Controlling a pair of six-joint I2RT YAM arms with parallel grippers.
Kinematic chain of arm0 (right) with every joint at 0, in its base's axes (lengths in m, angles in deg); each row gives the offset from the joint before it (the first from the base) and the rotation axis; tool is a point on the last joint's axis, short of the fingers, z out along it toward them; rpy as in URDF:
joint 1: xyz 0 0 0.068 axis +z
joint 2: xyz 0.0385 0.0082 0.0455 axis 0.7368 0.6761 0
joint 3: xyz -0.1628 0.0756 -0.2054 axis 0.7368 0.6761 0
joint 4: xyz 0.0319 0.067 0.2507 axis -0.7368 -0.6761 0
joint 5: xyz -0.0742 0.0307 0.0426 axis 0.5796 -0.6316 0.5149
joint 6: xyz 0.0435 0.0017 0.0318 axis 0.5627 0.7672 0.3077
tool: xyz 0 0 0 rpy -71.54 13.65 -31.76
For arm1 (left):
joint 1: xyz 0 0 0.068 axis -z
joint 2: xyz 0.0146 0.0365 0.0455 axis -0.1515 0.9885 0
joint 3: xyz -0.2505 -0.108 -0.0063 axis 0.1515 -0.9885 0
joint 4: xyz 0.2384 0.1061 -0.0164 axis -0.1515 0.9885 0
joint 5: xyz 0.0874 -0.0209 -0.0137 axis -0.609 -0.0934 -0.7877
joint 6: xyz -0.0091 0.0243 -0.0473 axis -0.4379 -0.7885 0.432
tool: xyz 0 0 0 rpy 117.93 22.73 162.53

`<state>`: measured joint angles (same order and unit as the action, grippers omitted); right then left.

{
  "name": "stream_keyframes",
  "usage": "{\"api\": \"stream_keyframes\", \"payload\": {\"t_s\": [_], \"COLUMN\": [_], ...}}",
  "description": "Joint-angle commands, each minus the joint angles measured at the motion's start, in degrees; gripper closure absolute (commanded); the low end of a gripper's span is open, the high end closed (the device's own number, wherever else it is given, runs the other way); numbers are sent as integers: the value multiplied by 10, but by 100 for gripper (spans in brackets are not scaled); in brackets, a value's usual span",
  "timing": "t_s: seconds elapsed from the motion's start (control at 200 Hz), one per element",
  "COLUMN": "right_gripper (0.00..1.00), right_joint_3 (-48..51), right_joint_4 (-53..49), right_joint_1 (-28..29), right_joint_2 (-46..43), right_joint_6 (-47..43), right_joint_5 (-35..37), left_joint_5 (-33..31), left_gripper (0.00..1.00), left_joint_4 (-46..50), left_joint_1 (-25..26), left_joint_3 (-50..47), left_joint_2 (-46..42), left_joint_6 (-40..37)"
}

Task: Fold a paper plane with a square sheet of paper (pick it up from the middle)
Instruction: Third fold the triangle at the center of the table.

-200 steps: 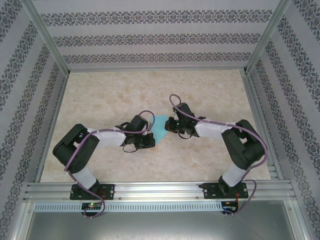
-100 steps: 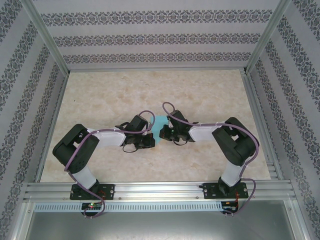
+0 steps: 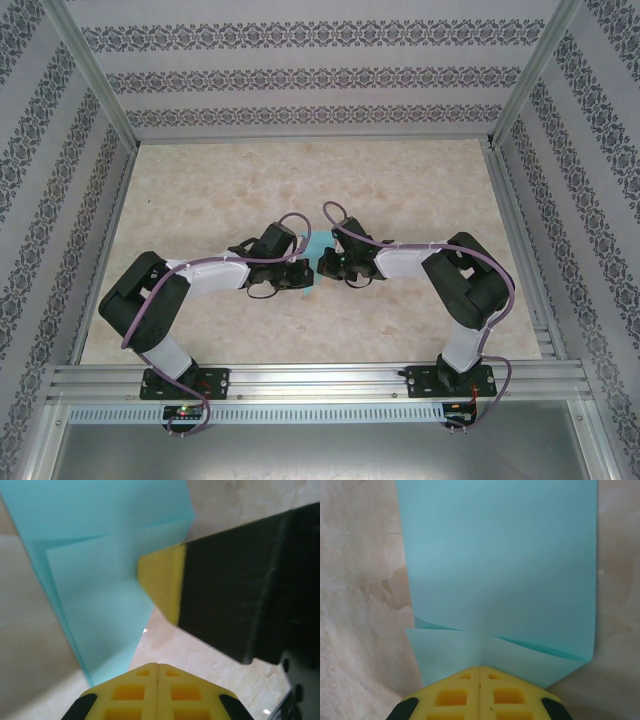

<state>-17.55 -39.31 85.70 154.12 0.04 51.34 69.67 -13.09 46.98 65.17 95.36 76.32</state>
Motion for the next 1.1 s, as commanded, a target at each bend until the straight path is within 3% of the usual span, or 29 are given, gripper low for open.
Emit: {"api": "stream_keyframes", "payload": {"t_s": [0.0, 0.495, 0.799, 1.099], "right_gripper": [100, 100, 100, 100], "right_joint_3": [5, 5, 7, 46], "right_joint_4": [-32, -42, -89, -100], "right_joint_1": [3, 0, -1, 13], "right_joint_2": [24, 34, 34, -23], "right_joint_6": [13, 28, 41, 116], "right_joint_5": [19, 22, 57, 82], "left_joint_5": [7, -9, -1, -19], "left_gripper": [97, 100, 100, 97], "left_joint_4": [-34, -64, 80, 117], "left_joint_1": [-4, -4, -4, -5], "left_joint_3": [15, -45, -75, -51], "left_joint_2": [24, 47, -8, -94], "left_joint_6": [3, 20, -36, -51]}}
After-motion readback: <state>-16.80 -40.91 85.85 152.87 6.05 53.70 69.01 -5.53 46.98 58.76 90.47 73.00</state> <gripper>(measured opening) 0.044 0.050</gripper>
